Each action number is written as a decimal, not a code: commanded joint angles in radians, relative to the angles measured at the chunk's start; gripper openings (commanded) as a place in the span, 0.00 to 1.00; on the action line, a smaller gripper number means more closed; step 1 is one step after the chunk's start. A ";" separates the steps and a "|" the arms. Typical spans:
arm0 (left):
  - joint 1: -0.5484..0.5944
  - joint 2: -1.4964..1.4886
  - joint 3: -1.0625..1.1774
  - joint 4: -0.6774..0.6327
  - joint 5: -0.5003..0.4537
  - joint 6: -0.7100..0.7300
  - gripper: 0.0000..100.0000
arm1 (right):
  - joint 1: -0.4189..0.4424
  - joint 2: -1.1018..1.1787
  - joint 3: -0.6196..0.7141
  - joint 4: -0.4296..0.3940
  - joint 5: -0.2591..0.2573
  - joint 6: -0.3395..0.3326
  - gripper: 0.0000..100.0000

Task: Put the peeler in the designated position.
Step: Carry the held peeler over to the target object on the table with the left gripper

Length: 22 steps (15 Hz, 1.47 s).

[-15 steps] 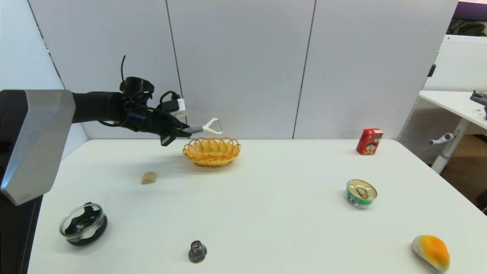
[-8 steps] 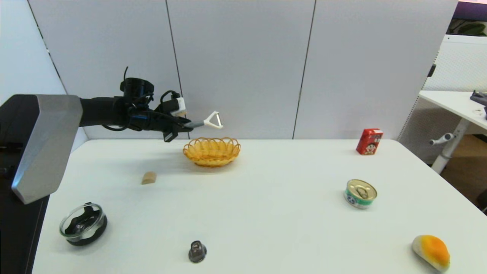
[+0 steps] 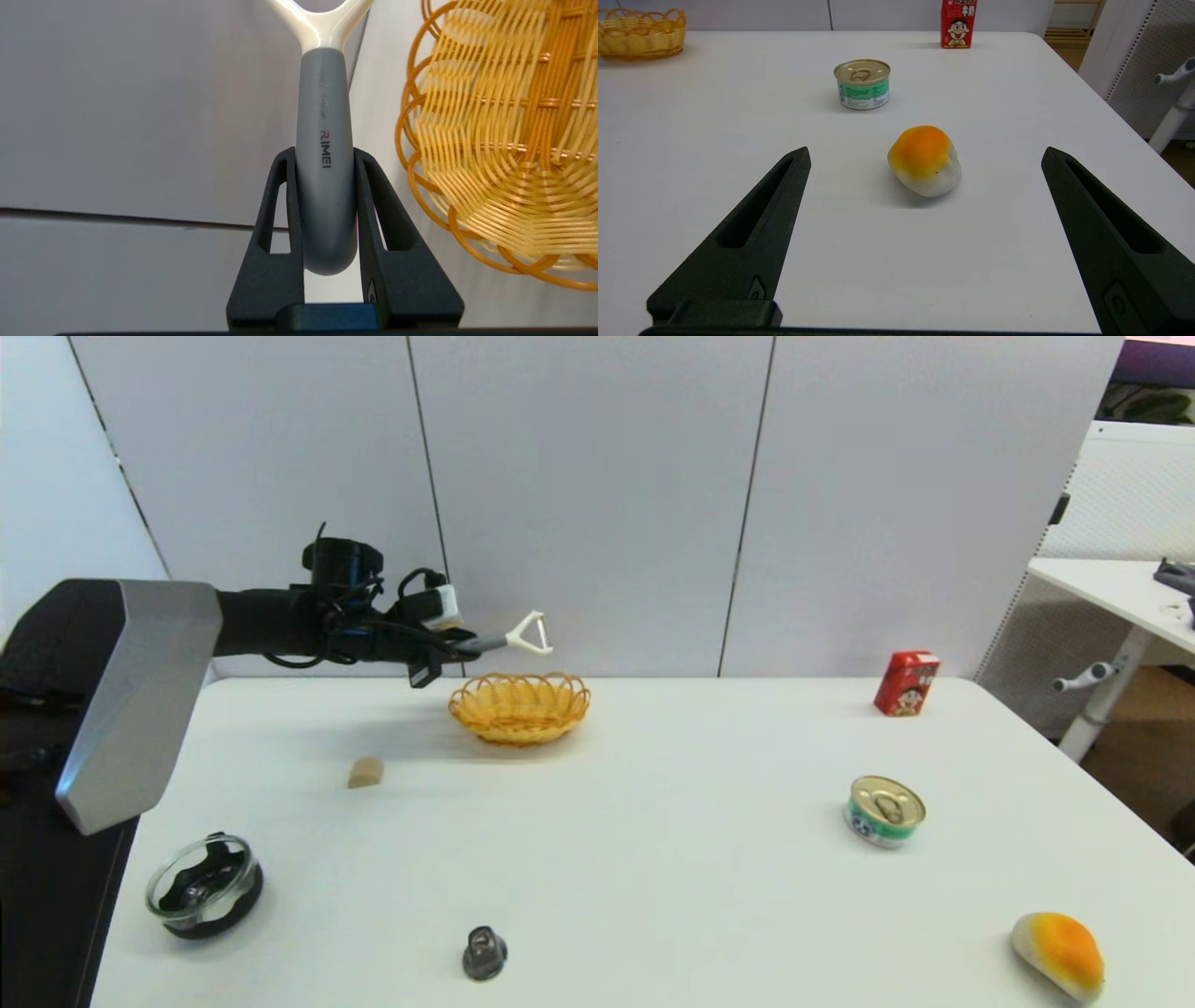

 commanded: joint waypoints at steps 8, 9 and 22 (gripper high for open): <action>0.009 0.058 -0.007 -0.069 -0.018 0.039 0.00 | 0.000 0.001 0.000 0.000 0.000 -0.001 1.00; 0.009 0.059 -0.006 -0.080 -0.018 0.041 0.00 | 0.000 0.001 0.000 0.000 0.000 -0.001 1.00; 0.009 0.113 -0.006 -0.128 -0.028 0.070 0.00 | 0.000 0.001 0.000 0.000 0.000 -0.001 1.00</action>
